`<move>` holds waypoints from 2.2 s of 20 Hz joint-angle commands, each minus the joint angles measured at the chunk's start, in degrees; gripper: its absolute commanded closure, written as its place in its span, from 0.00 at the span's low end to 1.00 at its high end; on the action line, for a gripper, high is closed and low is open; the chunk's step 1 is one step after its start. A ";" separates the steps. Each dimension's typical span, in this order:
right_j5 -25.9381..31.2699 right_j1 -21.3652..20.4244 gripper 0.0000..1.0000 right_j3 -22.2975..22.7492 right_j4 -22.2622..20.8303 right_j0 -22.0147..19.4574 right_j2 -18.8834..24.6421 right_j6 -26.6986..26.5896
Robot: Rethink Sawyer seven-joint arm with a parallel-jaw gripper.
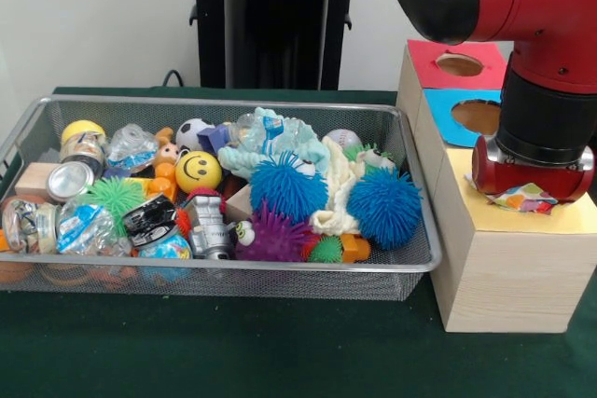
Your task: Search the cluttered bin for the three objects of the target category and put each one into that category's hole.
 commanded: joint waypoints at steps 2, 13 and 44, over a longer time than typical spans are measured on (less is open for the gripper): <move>-10.75 5.51 0.00 3.99 -4.31 -4.23 1.45 -0.13; -2.09 -9.53 0.00 11.29 0.52 -4.55 2.84 -1.31; 8.82 -29.76 0.00 23.05 4.70 -12.65 6.61 -11.93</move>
